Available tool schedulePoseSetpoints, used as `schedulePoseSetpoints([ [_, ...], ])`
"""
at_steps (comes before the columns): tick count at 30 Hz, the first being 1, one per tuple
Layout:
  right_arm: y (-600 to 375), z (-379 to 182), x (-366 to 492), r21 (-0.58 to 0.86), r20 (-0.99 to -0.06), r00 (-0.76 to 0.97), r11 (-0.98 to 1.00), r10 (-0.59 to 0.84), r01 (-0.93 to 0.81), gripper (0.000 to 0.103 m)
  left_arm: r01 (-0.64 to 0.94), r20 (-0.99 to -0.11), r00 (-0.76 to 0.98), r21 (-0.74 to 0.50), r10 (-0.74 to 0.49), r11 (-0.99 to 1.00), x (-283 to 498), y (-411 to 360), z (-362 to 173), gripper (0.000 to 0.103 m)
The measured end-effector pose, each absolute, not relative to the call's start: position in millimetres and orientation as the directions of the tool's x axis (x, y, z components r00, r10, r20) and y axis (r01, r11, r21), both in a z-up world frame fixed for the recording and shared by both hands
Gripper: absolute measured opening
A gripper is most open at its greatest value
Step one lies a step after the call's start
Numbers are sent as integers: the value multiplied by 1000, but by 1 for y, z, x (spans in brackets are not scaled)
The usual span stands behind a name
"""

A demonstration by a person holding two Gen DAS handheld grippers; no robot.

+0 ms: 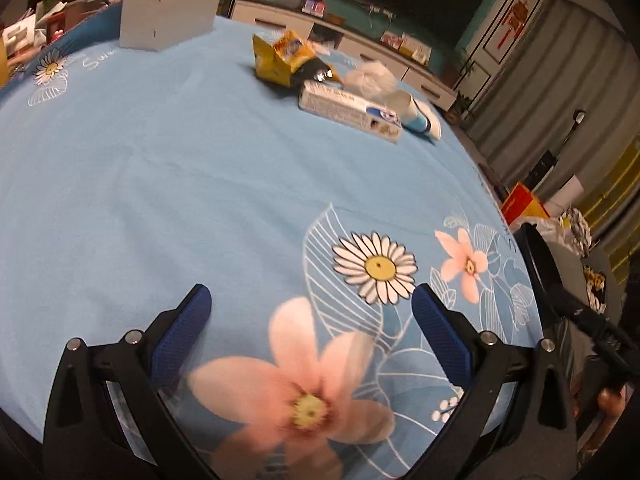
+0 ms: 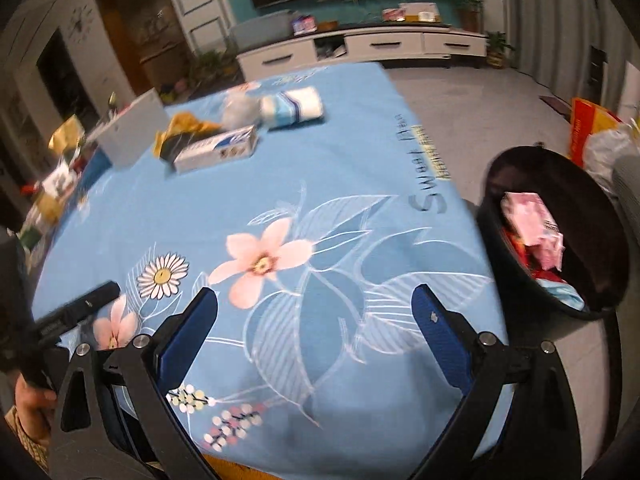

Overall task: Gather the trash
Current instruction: 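Grasp the yellow chip bag with the left tool while the right tool grasps the white ointment box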

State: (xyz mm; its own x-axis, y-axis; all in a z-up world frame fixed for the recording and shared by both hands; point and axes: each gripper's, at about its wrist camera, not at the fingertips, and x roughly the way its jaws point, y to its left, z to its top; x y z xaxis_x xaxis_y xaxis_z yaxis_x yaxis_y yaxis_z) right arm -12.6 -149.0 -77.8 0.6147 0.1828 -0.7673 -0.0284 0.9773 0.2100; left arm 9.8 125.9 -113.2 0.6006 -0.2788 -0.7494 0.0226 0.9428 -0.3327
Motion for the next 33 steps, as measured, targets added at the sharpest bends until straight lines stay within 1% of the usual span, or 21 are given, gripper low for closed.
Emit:
schedulePoseSetpoints([
  [5, -121, -86, 12, 188, -778, 594, 978, 204, -90, 96, 33, -731, 619, -343, -288, 939, 15, 136, -114, 100],
  [12, -91, -81, 68, 172, -741, 616, 963, 266, -209, 96, 21, -713, 628, -386, -313, 922, 34, 151, -114, 100],
  [15, -83, -79, 97, 178, -723, 626, 954, 292, -241, 96, 4, -696, 631, -440, -344, 898, 55, 161, -111, 100],
  [17, -80, -77, 115, 186, -705, 634, 945, 318, -268, 96, -1, -666, 650, -481, -365, 877, 78, 168, -103, 100],
  [23, -71, -77, 162, 154, -689, 644, 935, 334, -320, 96, -8, -619, 696, -514, -364, 858, 152, 168, -79, 100],
  [28, -55, -81, 189, 113, -687, 621, 900, 377, -421, 96, -29, -631, 698, -497, -339, 867, 205, 161, -75, 100],
  [33, -35, -89, 209, 43, -711, 587, 858, 386, -512, 96, -56, -675, 673, -453, -302, 890, 244, 151, -83, 100],
])
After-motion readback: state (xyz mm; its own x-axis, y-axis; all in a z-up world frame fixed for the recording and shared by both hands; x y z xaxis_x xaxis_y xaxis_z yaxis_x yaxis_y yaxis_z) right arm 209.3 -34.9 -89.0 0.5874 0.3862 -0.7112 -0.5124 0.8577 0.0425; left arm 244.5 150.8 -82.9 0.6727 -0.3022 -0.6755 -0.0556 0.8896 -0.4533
